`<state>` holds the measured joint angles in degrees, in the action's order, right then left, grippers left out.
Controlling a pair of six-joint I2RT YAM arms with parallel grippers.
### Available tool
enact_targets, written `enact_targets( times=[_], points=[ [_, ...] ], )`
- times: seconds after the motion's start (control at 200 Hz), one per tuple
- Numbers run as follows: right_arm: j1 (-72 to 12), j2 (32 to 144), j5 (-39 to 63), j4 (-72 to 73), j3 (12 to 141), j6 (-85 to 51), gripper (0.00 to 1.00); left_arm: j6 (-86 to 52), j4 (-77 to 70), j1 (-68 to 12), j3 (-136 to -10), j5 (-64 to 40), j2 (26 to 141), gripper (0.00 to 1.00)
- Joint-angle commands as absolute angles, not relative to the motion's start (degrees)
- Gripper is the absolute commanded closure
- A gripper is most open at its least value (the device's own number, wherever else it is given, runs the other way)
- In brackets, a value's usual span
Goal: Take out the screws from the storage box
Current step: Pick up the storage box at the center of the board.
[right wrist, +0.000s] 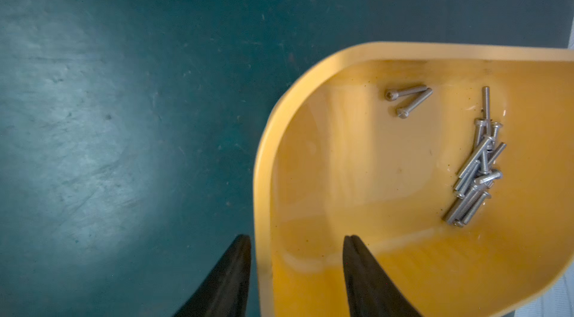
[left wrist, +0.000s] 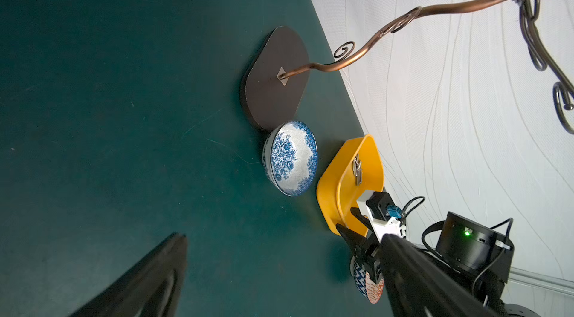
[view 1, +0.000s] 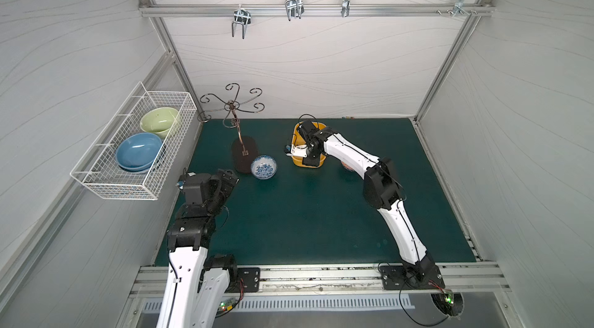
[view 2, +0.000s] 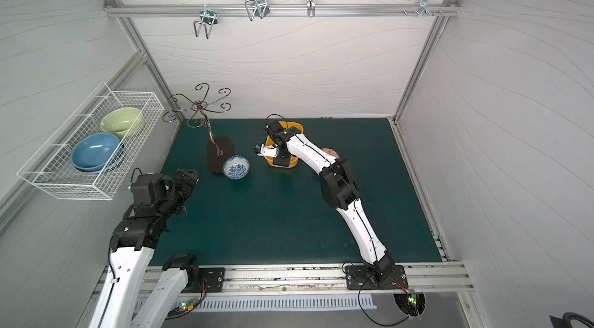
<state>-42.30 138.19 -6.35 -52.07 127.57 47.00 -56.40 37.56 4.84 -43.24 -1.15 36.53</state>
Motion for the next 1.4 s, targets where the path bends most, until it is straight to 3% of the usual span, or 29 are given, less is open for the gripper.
enact_targets(
  times=[0.0,0.16,0.335,0.66,1.141,1.396],
  points=[
    [-42.7,139.9,-5.4,-54.5,128.8,47.5,0.49,-56.7,35.8,5.1,-43.7,-1.8,36.5,0.01],
    [-42.6,140.8,-5.4,-54.7,129.3,47.6,0.53,-56.8,35.8,5.1,-43.6,-1.8,36.6,0.01],
    [-42.7,141.3,-4.4,-55.5,129.9,47.4,0.83,-57.0,35.7,5.1,-43.7,-2.0,36.6,0.01],
    [-42.6,138.4,2.0,-59.4,130.1,48.1,1.0,-57.0,35.7,5.1,-43.7,-1.8,36.4,0.01],
    [-43.2,121.3,14.6,-65.7,120.7,49.3,1.0,-56.1,35.0,5.1,-43.9,-2.4,38.2,0.01],
    [-46.5,112.3,14.8,-68.7,116.4,45.9,1.0,-55.5,34.9,5.1,-44.5,-3.8,40.2,0.01]
  ],
)
